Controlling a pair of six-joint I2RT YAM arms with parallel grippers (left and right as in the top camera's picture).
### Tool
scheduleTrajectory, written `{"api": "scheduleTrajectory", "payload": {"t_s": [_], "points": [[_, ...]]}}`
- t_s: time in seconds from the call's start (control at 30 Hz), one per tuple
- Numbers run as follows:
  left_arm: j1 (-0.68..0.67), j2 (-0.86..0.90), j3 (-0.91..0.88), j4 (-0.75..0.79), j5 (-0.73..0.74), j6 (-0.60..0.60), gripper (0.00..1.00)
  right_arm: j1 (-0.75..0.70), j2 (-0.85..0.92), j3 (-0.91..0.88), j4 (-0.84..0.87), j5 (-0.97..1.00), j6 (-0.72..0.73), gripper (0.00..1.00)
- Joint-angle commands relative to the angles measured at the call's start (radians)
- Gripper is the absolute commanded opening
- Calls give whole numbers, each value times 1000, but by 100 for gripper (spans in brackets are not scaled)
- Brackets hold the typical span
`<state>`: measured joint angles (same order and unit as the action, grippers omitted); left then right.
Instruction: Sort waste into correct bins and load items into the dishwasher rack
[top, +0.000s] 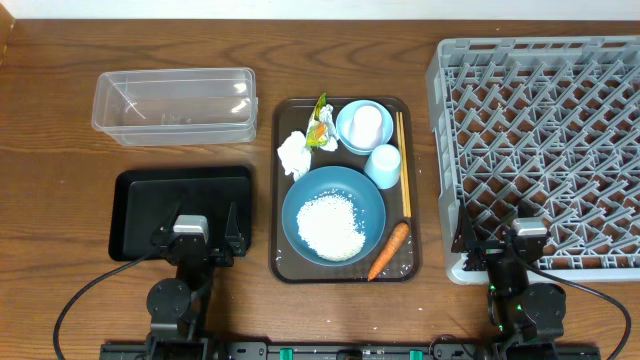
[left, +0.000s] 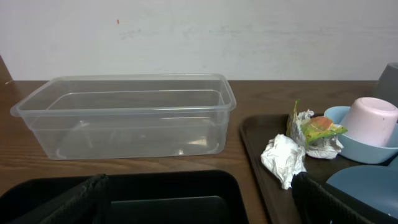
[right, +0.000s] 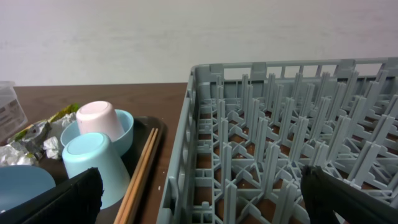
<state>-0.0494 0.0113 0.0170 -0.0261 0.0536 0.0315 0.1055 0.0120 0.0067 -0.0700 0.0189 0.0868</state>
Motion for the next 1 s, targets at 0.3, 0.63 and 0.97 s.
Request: {"api": "scheduleTrajectory", "payload": {"t_s": [0.3, 0.63, 0.97], "points": [[4, 1, -13, -40, -2, 17, 95, 25, 0, -1, -4, 0, -13, 99], [4, 1, -13, -40, -2, 17, 95, 25, 0, -1, -4, 0, -13, 99], [4, 1, -13, -10, 349, -144, 95, 25, 0, -1, -4, 0, -13, 99]]}}
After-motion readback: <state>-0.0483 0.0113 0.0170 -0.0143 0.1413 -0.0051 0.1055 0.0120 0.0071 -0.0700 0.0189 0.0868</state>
